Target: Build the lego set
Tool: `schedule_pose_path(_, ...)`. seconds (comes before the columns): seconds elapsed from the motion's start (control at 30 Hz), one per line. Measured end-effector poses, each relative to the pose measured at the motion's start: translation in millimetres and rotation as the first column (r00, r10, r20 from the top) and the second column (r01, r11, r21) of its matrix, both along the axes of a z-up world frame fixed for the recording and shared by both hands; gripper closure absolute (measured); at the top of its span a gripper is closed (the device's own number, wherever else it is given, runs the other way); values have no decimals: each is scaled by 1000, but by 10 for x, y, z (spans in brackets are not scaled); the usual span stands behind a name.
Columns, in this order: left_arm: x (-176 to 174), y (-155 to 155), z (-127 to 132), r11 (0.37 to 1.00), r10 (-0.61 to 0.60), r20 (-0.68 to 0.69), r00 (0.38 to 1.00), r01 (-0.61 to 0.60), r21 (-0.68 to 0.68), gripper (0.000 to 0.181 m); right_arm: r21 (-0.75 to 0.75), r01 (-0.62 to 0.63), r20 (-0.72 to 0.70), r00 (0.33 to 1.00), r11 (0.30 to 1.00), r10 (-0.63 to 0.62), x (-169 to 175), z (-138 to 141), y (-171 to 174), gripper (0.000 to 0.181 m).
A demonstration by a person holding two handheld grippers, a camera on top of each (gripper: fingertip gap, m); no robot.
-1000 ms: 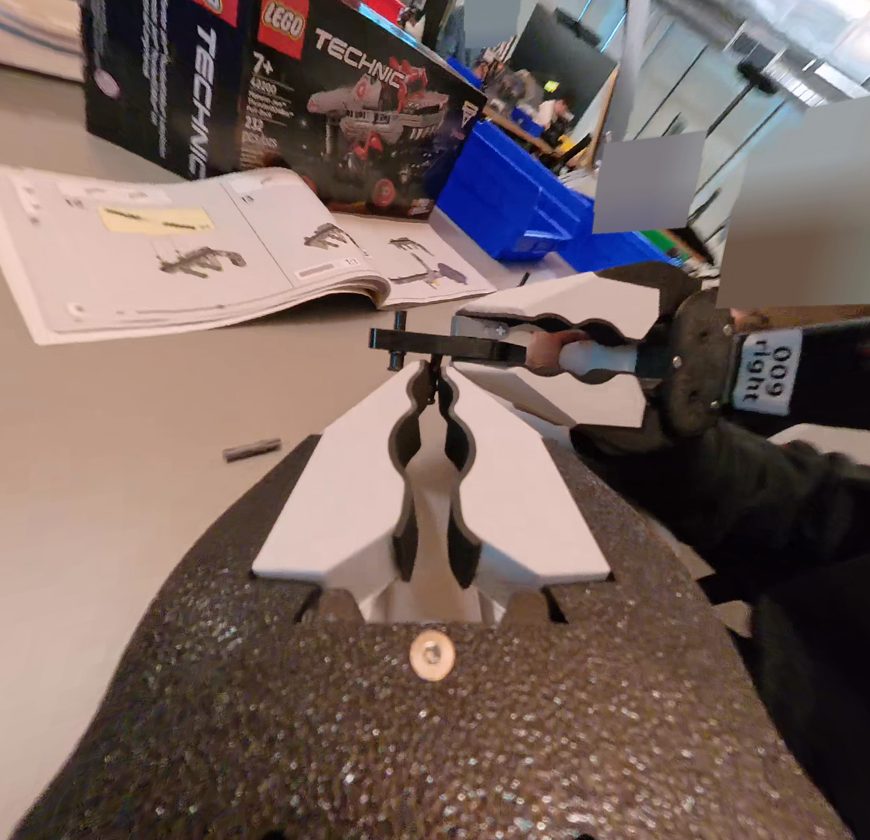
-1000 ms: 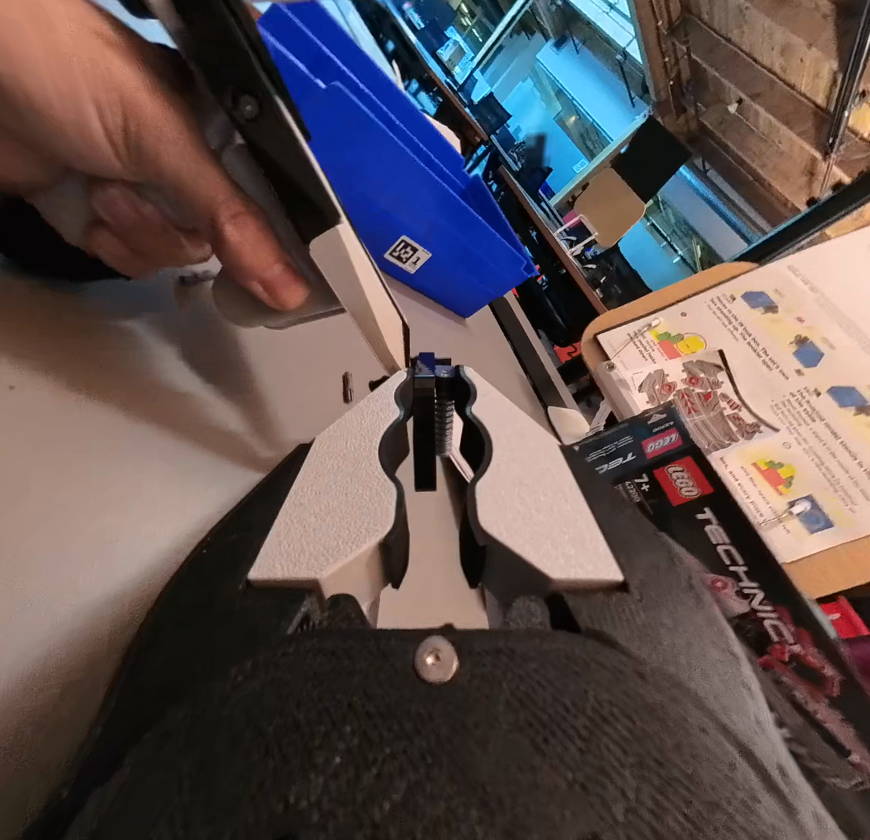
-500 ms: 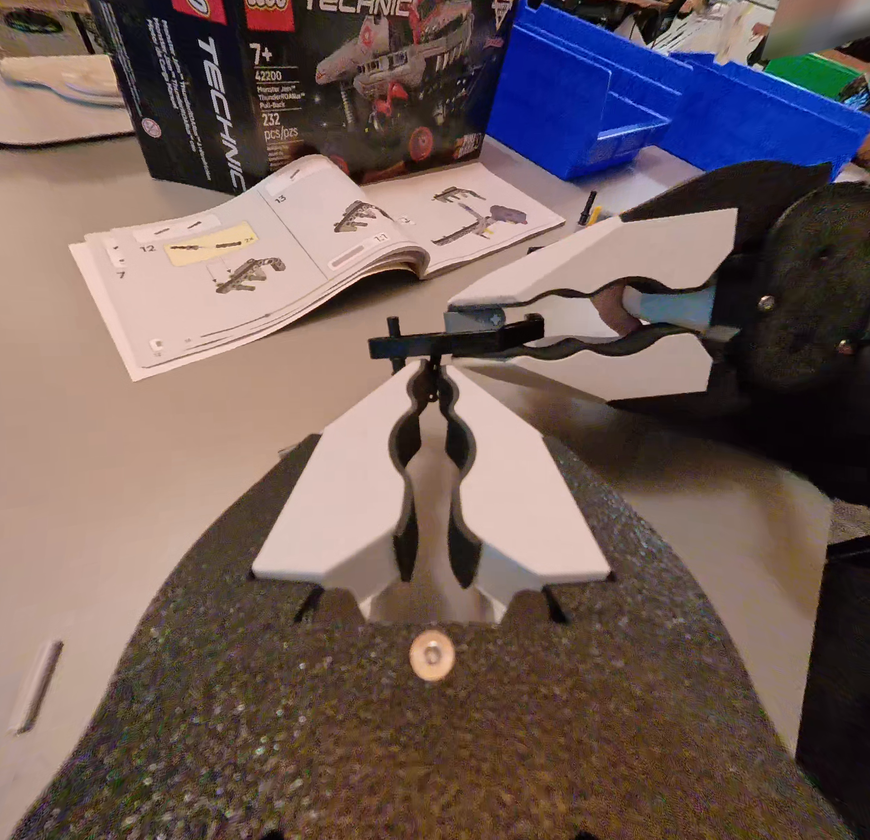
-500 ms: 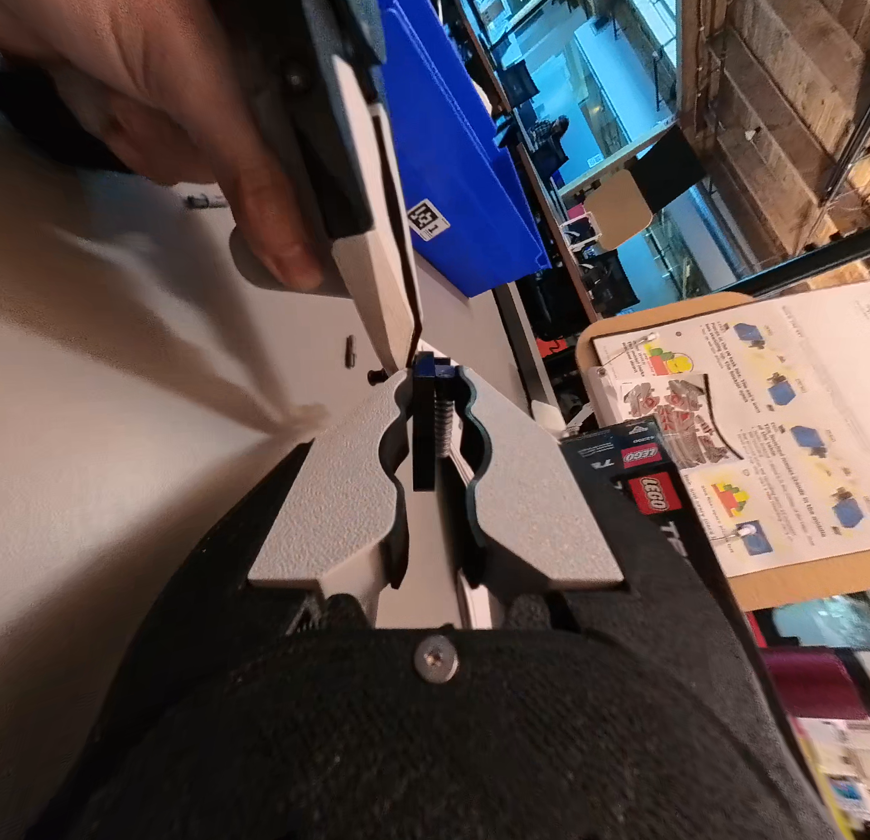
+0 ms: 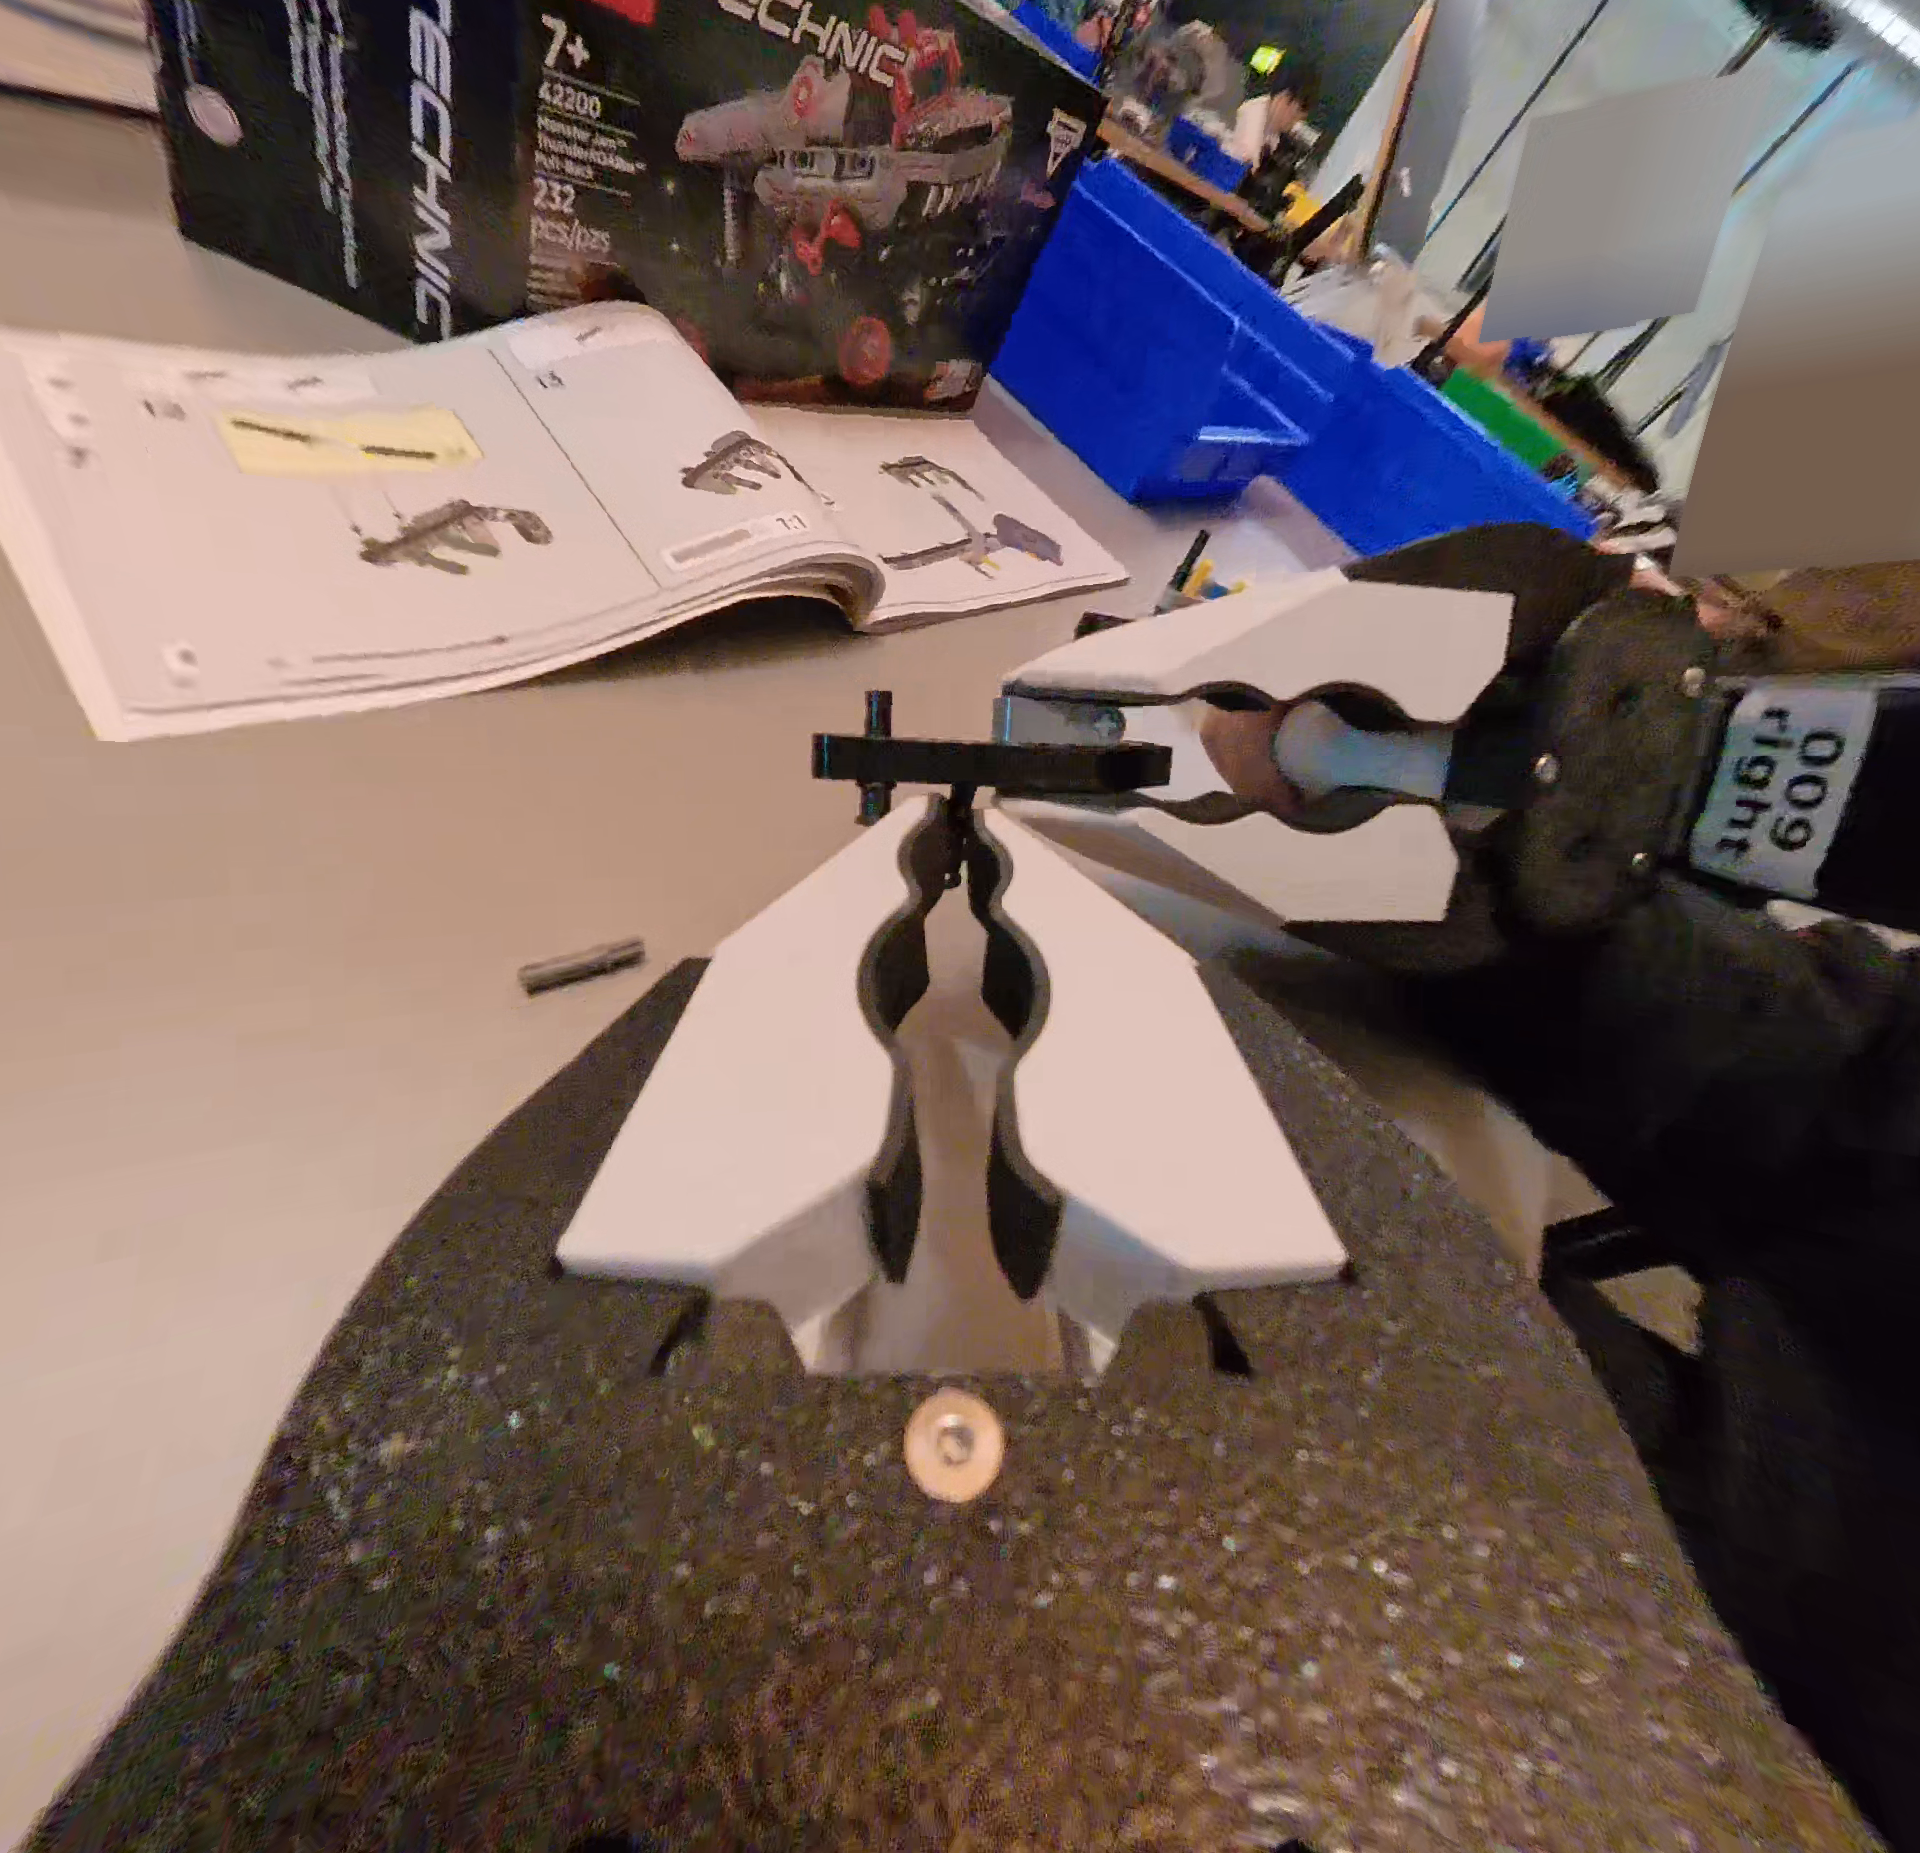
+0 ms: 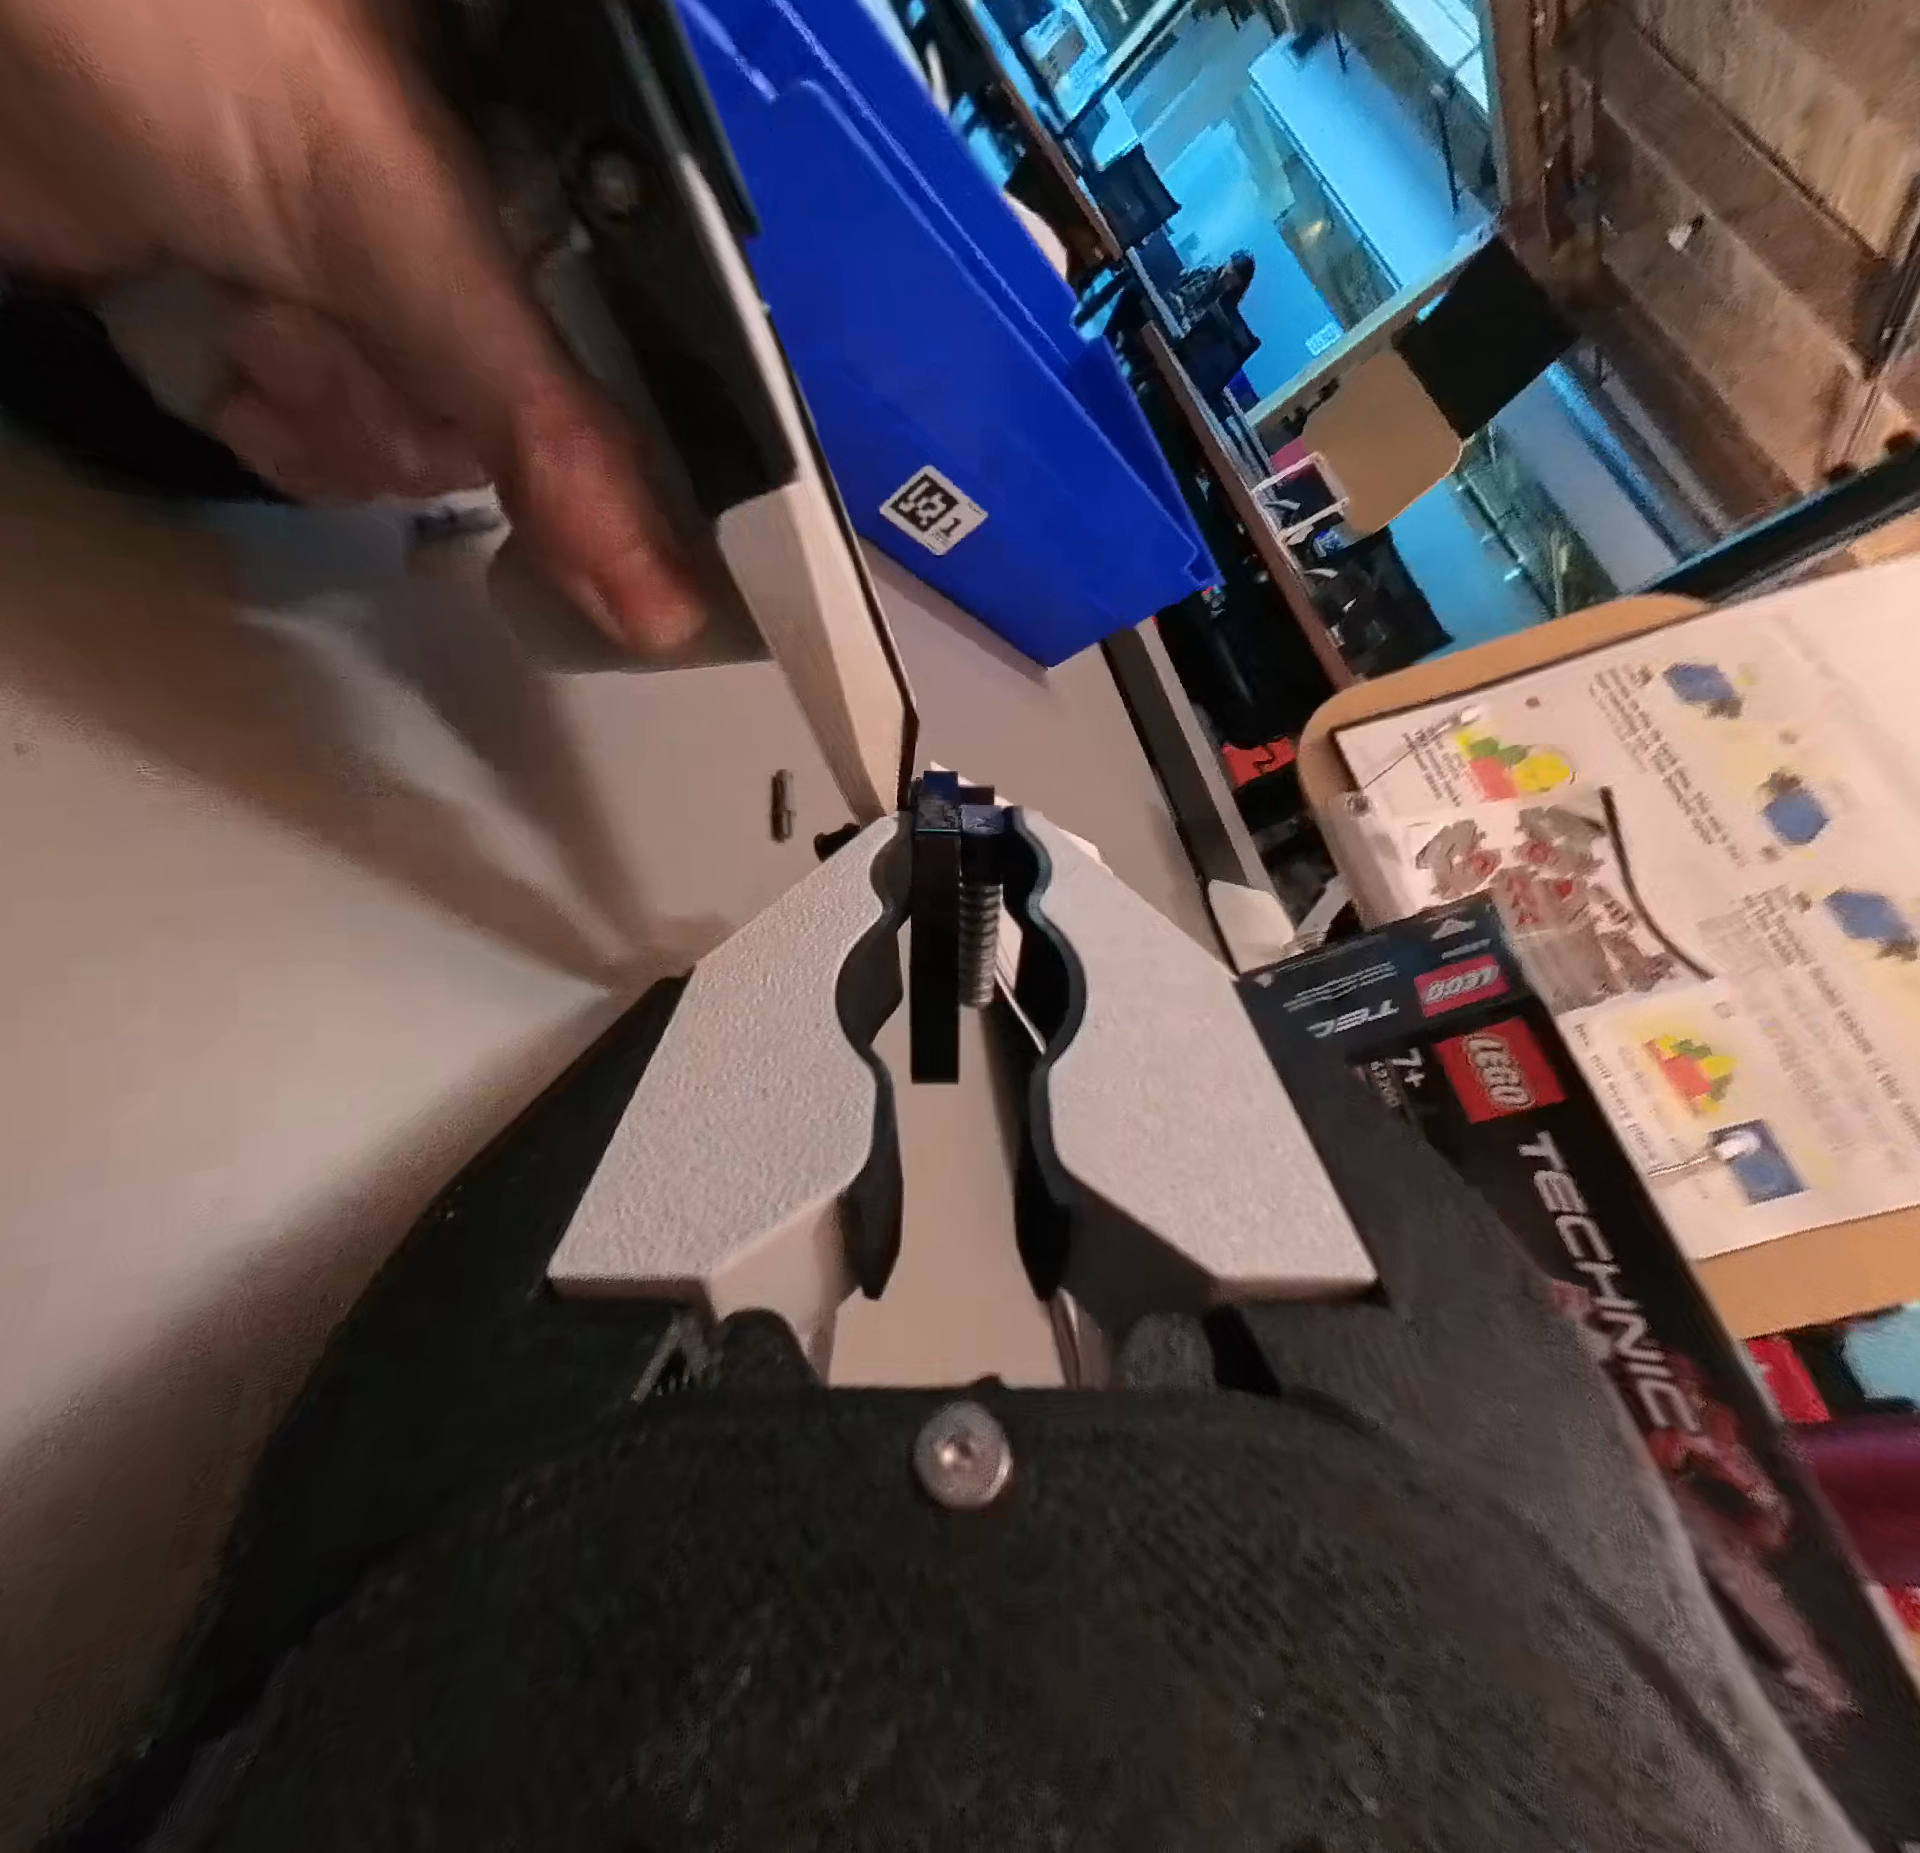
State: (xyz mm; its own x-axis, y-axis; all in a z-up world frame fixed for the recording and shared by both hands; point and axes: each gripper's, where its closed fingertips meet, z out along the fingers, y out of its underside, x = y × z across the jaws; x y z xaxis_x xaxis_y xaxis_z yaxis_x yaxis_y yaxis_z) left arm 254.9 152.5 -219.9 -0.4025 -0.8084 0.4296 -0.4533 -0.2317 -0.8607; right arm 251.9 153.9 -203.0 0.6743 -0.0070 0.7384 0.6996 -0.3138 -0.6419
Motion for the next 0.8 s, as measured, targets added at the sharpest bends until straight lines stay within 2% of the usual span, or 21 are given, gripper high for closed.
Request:
schedule_pose_path(0.03, -6, 0, -2, 999, -10, -10, 1000, 9, -38, 181, -8, -2, 14, 1000, 1000, 2, -6, -8, 5, 166)
schedule_pose_path(0.1, -5, -2, -8, 1000, -6, -8, 1000, 6, -26, 181, -11, -9, 21, 1000, 1000, 10, -7, -5, 8, 166)
schedule_pose_path(0.13, 1, -4, -22, 1000, 3, -6, 1000, -3, 12, 181, -24, -11, 74, 997, 1000, 12, -12, -13, 5, 167)
schedule_pose_path(0.23, 16, 15, -62, 970, 45, 39, 998, -53, 237, 180, -53, 9, 140, 990, 999, -1, -10, -47, 16, 167)
schedule_pose_path(0.27, 13, 13, -47, 963, 44, 47, 998, -55, 264, 181, -48, 9, 153, 988, 999, -2, -13, -26, 11, 167)
schedule_pose_path(0.4, 19, 20, 21, 965, 33, 88, 996, -54, 255, 181, -18, 0, 212, 977, 1000, 4, -22, 41, 11, 167)
schedule_pose_path(0.5, 31, 0, 120, 936, 28, 190, 981, -92, 341, 180, 24, -12, 349, 937, 1000, 3, -32, 135, -9, 168)
schedule_pose_path(0.57, 13, -24, 242, 936, 6, 266, 964, -99, 339, 180, 84, -19, 398, 917, 996, -16, -61, 251, -35, 169)
schedule_pose_path(0.7, -50, -65, 445, 963, -35, 354, 934, -63, 260, 181, 184, -44, 382, 924, 982, -30, -134, 453, -70, 168)
schedule_pose_path(0.8, -61, -83, 454, 973, -57, 316, 947, -19, 232, 181, 193, -64, 330, 944, 979, -3, -148, 471, -77, 169)
